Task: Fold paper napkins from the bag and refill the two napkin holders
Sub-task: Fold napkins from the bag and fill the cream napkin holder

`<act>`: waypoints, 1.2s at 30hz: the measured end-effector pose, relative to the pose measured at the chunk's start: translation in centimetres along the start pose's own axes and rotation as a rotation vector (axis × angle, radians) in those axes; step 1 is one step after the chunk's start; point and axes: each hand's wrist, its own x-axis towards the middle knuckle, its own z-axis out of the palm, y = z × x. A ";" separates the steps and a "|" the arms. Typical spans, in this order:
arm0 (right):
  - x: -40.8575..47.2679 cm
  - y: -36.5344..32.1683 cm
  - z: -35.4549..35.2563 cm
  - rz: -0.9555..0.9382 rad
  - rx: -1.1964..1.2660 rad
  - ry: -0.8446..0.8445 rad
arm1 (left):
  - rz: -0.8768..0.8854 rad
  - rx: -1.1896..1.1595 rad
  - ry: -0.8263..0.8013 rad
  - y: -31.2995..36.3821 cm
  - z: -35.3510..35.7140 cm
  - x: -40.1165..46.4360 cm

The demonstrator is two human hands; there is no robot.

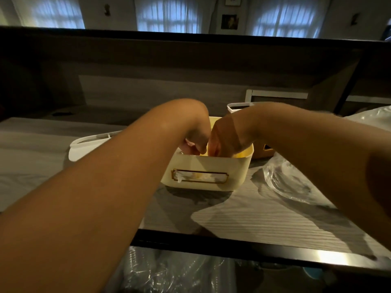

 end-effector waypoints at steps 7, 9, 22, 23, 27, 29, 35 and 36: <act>-6.8 3.8 -1.5 0.021 0.264 0.318 | 0.152 -0.055 0.138 2.0 -0.3 -1.6; -9.3 6.4 -0.4 0.090 0.355 0.494 | 0.281 -0.088 0.190 3.9 0.6 -1.8; -10.9 16.1 15.6 0.531 0.266 0.308 | 0.653 -0.326 0.093 15.0 16.6 2.6; -10.6 16.2 15.8 0.520 0.230 0.304 | 0.650 -0.333 0.091 15.0 17.2 3.1; -9.5 16.5 14.7 0.385 0.078 0.095 | 0.661 -0.332 0.076 14.0 18.9 4.5; -9.1 16.5 14.0 0.332 0.091 -0.033 | 0.671 -0.367 0.033 13.3 19.0 5.1; -8.3 16.8 12.4 0.344 0.083 -0.170 | 0.735 -0.461 -0.041 12.3 17.9 5.7; -8.1 16.9 12.3 0.361 0.111 -0.162 | 0.739 -0.463 -0.040 12.3 17.8 5.7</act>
